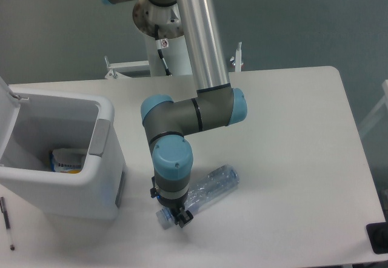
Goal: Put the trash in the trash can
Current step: 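Lift the bottle, tilting it upright with the cap end down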
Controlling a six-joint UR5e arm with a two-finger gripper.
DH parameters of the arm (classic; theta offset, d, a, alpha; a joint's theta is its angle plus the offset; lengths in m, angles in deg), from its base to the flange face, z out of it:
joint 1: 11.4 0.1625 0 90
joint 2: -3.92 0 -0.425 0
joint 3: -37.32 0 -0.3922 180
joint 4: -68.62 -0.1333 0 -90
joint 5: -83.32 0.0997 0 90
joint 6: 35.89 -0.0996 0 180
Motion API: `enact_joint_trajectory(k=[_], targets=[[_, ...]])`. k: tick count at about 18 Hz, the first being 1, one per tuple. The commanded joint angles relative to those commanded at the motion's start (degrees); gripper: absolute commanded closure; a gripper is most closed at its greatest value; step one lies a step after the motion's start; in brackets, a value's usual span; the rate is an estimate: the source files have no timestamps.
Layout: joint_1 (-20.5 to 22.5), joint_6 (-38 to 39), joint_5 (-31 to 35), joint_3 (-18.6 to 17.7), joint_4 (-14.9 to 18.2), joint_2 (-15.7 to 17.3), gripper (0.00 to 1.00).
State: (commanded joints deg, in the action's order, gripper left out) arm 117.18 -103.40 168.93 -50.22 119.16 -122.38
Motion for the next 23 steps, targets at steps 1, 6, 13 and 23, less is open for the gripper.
enact_joint_trajectory(k=[1,6,13,23], targets=[[0.0,0.5,0.0,0.2,-0.1,0.1,0.44],[0.2,2.4,-0.2,1.9,-0.1,0.9,0.45],[1.8,7.3,-0.7,5.7,0.2,2.1,0.47],[4.5,25.9,-13.8,10.5,0.1,4.8,0.47]])
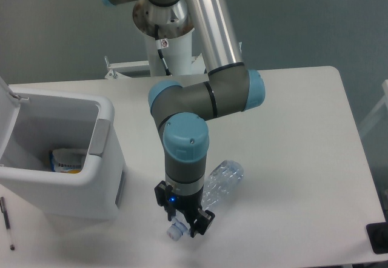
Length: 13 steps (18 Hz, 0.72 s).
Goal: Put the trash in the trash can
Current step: 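Lift the bottle, tilting it upright with the cap end down, then carry the bottle over the white bin and lower it in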
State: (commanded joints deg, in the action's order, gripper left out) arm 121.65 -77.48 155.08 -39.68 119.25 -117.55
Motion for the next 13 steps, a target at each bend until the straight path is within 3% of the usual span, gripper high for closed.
enact_joint_trajectory(k=[6,10,13], targets=[[5.8,7.7,-22.6,0.4,0.0,4.6,0.46],[7.2,8.4,-26.7,0.9,-0.1,6.5,0.46],[7.3,8.5,-29.7,3.3,-0.1,7.0,0.46]])
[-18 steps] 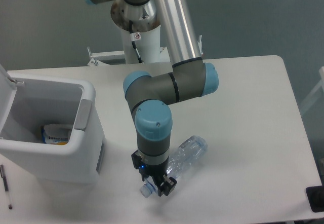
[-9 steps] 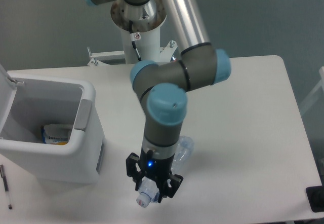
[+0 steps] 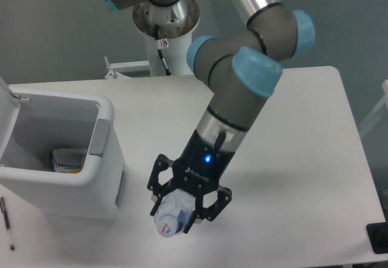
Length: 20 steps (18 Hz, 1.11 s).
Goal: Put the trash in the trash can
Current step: 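Carry the bottle over the white bin and lower it in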
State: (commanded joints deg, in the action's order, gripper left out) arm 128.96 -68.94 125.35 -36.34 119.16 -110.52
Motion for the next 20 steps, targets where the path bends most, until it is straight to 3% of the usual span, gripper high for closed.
enact_joint_trajectory(k=[7,13,20], targets=[[0.2,1.8,-10.4,5.5,0.0,0.9,0.46],[-1.0,1.7,-18.3,5.5,-0.4,3.3,0.46],[-7.3,1.6,-18.6,4.7,-0.4,4.7,0.46]])
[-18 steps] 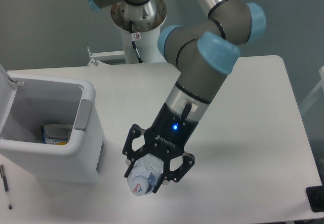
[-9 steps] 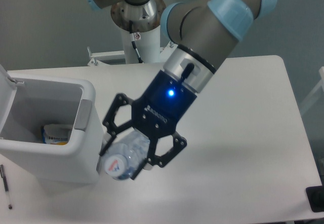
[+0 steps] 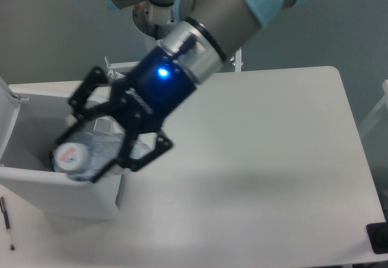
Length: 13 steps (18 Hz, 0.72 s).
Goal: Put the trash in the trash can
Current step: 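Carry the bottle over the white bin and lower it in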
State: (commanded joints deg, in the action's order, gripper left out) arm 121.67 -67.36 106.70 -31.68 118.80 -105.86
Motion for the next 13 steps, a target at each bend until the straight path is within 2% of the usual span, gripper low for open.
enact_joint_trajectory(k=[3,9,13], targets=[[-1.5,0.1,0.1,-1.0,0.0,0.4,0.46],[-3.5,-0.4,0.4,-6.9,-1.5,3.0,0.46],[-4.6,-0.4,0.6,-7.1,-1.7,2.6,0.46]])
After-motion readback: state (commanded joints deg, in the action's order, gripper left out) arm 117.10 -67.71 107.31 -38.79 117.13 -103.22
